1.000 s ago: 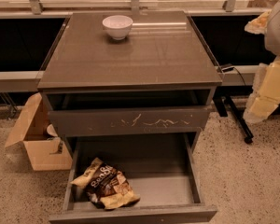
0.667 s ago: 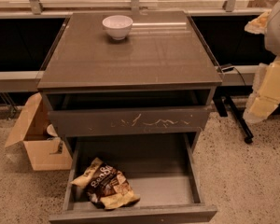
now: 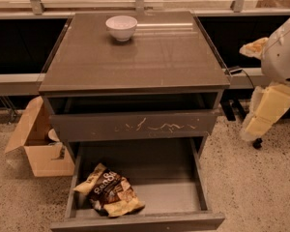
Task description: Pick brown chip bag from middle drawer and place on counter
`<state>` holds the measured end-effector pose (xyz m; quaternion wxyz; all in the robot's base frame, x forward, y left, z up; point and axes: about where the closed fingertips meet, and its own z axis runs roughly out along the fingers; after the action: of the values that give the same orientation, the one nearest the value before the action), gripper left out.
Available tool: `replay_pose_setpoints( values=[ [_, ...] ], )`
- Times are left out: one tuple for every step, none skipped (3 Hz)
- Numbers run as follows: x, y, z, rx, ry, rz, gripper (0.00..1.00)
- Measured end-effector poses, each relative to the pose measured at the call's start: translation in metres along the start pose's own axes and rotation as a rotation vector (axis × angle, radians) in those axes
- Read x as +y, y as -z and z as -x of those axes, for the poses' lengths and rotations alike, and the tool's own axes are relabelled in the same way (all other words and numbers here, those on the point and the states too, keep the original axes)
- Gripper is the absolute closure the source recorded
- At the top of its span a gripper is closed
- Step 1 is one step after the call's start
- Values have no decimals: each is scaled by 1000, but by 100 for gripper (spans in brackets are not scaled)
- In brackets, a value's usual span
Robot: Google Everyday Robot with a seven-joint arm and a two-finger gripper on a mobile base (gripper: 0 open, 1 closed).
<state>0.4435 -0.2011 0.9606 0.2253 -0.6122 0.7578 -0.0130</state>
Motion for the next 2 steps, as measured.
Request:
replay_pose_setpoints(
  values=[
    [6,-33,-4,-82,-4,39,0],
    [14,-62,-6,-181,-35,45,0]
  ],
)
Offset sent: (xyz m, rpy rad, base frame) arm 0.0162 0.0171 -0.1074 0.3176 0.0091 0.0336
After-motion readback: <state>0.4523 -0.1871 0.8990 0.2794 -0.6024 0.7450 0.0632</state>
